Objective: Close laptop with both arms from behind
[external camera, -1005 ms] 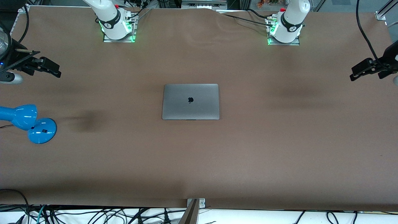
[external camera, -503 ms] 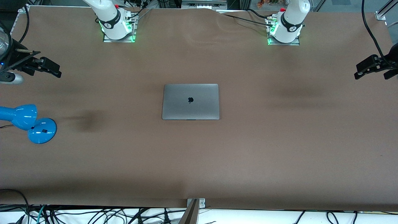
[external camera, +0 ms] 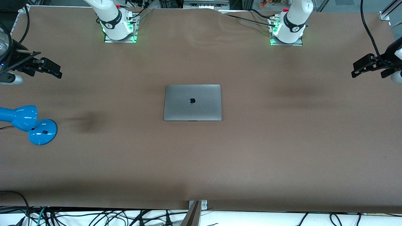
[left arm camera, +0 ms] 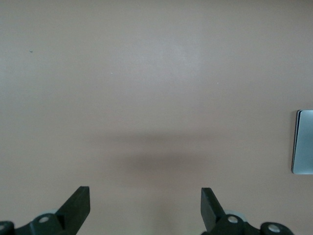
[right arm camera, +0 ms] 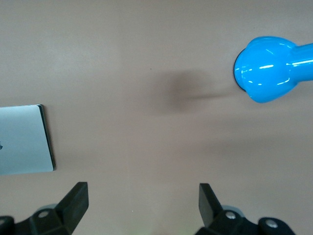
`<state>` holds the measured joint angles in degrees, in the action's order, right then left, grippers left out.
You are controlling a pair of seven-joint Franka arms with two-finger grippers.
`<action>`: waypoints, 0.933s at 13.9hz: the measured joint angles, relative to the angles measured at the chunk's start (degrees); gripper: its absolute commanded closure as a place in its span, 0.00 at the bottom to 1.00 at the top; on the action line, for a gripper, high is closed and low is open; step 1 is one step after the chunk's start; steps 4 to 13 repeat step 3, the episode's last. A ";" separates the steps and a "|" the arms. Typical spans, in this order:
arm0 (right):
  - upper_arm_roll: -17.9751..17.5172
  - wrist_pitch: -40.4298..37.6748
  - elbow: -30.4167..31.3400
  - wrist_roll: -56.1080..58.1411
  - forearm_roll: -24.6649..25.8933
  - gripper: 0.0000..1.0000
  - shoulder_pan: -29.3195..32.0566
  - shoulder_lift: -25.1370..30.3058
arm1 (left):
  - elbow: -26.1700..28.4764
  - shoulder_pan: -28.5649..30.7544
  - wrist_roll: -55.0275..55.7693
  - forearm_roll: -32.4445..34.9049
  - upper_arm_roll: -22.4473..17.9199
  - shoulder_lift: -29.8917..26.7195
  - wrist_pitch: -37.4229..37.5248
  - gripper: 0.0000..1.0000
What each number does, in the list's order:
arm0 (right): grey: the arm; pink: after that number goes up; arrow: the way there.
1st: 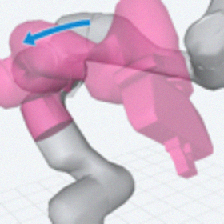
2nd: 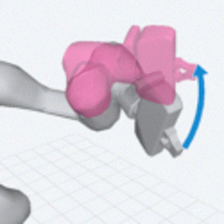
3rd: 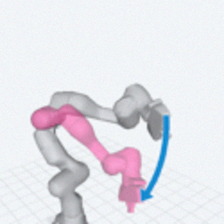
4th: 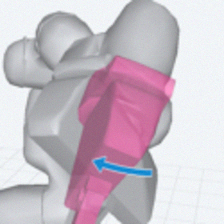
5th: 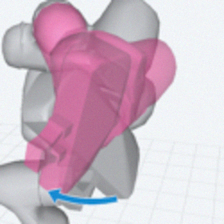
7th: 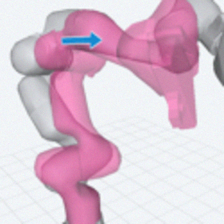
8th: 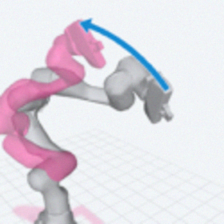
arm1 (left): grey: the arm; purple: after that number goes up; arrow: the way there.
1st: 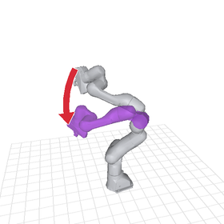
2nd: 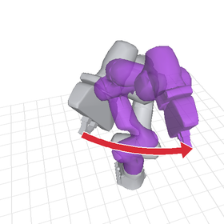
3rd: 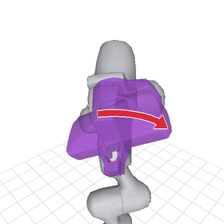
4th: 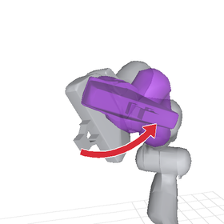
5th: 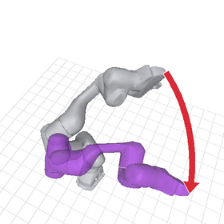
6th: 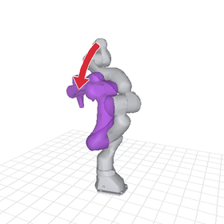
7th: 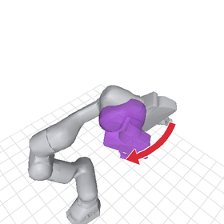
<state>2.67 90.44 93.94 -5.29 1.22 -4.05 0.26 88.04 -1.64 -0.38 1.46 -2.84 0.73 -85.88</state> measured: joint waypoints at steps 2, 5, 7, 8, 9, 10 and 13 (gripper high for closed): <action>0.00 0.00 0.00 0.00 0.00 0.00 0.00 0.00 | 0.00 -0.02 0.24 0.09 0.40 0.02 0.02 0.00; 0.00 0.00 0.00 0.00 0.00 0.00 0.00 0.00 | 0.00 -0.02 1.19 0.09 0.52 0.05 0.08 0.00; 0.00 0.00 0.00 0.00 0.00 0.00 0.00 0.00 | 0.00 -0.02 1.19 0.09 0.52 0.05 0.08 0.00; 0.00 0.00 0.00 0.00 0.00 0.00 0.00 0.00 | 0.00 -0.02 1.19 0.09 0.52 0.05 0.08 0.00; 0.00 0.00 0.00 0.00 0.00 0.00 0.00 0.00 | 0.00 -0.02 1.19 0.09 0.52 0.05 0.08 0.00; 0.00 0.00 0.00 0.00 0.00 0.00 0.00 0.00 | 0.00 -0.02 1.19 0.09 0.52 0.05 0.08 0.00; 0.00 0.00 0.00 0.00 0.00 0.00 0.00 0.00 | 0.00 -0.02 1.19 0.09 0.52 0.05 0.08 0.00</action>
